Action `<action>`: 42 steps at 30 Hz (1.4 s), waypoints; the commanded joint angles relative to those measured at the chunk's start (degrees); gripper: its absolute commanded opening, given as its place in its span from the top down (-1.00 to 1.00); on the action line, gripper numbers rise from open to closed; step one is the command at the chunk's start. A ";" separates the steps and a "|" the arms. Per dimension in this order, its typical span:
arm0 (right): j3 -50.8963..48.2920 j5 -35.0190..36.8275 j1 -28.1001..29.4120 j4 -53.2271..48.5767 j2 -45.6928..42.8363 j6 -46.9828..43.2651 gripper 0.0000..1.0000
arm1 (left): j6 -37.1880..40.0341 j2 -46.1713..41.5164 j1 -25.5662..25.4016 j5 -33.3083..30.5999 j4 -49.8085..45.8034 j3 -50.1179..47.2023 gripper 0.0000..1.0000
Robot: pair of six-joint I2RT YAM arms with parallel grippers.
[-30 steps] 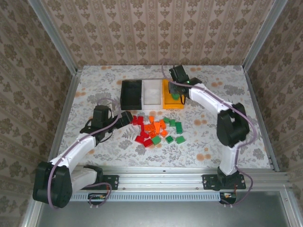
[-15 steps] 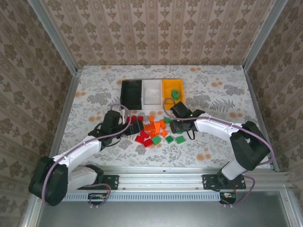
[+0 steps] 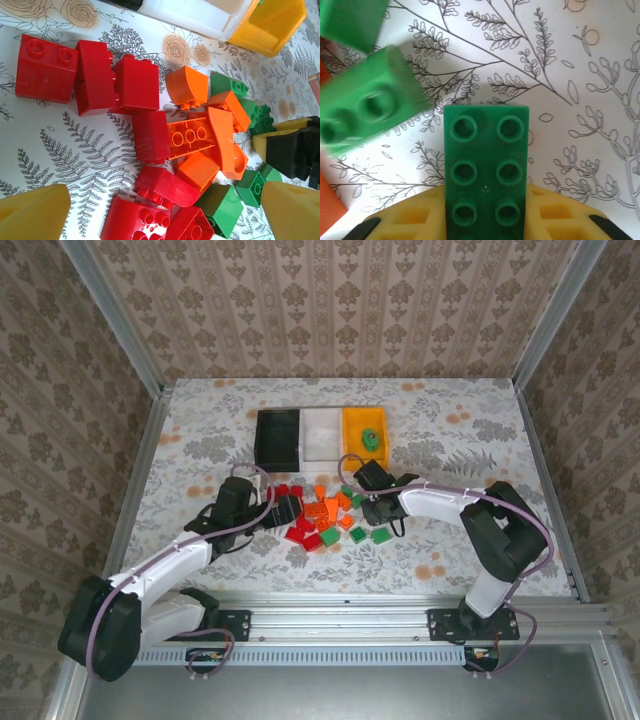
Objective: Sort the legos into containers by color
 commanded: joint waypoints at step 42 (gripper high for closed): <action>23.21 4.07 -6.27 -7.54 -2.64 -2.45 -0.05 | -2.26 -2.45 11.12 4.70 -2.38 1.74 -1.00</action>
